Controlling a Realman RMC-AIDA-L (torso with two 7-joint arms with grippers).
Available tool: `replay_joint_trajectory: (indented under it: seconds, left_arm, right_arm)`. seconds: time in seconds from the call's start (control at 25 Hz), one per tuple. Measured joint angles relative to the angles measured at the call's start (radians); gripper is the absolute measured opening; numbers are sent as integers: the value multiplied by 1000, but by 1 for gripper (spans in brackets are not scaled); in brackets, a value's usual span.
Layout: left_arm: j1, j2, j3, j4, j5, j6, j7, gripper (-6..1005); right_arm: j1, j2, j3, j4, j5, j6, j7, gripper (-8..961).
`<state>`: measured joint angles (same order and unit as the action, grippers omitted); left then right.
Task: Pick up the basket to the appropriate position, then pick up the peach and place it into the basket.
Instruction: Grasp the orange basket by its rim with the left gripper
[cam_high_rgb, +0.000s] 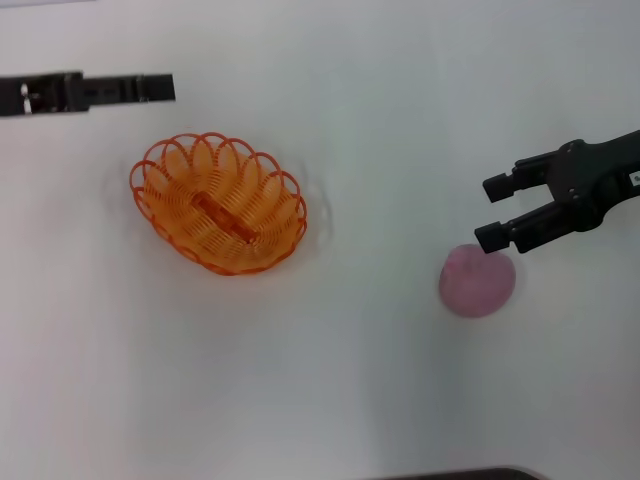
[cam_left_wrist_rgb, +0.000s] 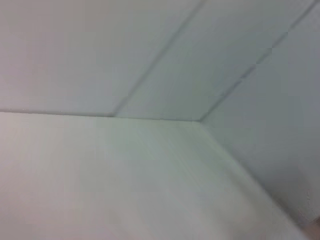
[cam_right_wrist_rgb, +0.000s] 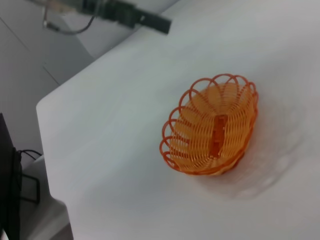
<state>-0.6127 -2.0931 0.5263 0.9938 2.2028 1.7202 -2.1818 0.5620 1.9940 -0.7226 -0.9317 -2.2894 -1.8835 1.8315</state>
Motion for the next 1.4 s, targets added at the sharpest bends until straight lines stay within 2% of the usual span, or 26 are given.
replay_joint_trajectory:
  seconds: [0.2,0.32,0.48,0.6,0.76,0.92,1.12,1.4]
  left_arm:
    - [-8,-4,201,108,64,-192,-151,844]
    - [-24,-7,329,147,156,-275,-238,844]
    - [-97,-10,452,158,354,-315,-341,844]
    - [-164,-28,515,146,525,-319,-401,844]
    - [-228,-53,571,105,646,-323,-426,844]
    - [-258,-46,618,16,652,-365,-428,843]
    - [-268,-36,623,-96,654,-437,-429,832]
    - [-261,-36,621,-161,654,-484,-429,816]
  right_arm:
    - [3,2,-5,5,-9,4,0,957]
    - [3,3,-4,6,-9,7,0,957]
    - [2,3,-5,6,-9,20,0,957]
    - [3,3,-5,6,-9,20,0,957]
    - [5,3,-5,5,-9,20,0,957]
    - [6,4,-5,5,-8,21,0,956]
    - [6,7,-4,5,-8,22,0,956]
    - [6,9,-5,5,-8,36,0,956]
